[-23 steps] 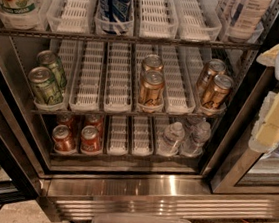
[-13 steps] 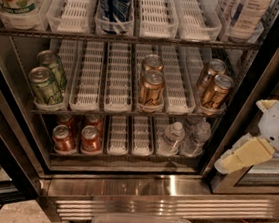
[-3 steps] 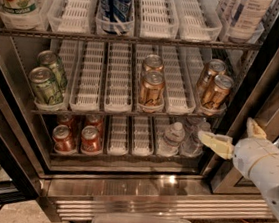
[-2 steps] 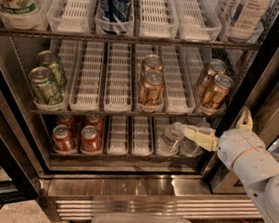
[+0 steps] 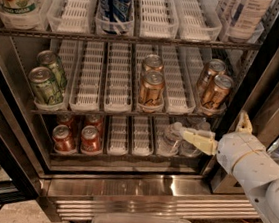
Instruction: Pick orange can from middle shelf of fridge
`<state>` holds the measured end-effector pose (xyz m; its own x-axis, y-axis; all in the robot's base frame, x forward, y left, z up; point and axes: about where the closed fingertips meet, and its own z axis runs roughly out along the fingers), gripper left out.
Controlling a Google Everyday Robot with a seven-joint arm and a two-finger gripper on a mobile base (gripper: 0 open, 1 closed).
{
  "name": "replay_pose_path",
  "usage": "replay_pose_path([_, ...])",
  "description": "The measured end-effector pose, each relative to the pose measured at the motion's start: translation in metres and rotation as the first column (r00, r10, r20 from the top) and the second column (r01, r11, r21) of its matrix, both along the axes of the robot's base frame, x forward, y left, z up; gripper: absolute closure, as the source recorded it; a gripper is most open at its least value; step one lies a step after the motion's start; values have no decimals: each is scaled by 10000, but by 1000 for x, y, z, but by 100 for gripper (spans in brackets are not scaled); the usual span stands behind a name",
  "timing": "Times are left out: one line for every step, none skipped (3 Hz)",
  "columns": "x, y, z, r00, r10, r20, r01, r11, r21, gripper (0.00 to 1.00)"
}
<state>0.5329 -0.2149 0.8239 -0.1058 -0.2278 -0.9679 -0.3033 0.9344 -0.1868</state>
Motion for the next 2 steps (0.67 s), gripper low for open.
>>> replay_pose_path([0, 0, 0, 10000, 0, 0, 0, 10000, 1, 11])
replay_pose_path([-3, 8, 1, 9999, 85, 86, -87, 9998, 175, 17])
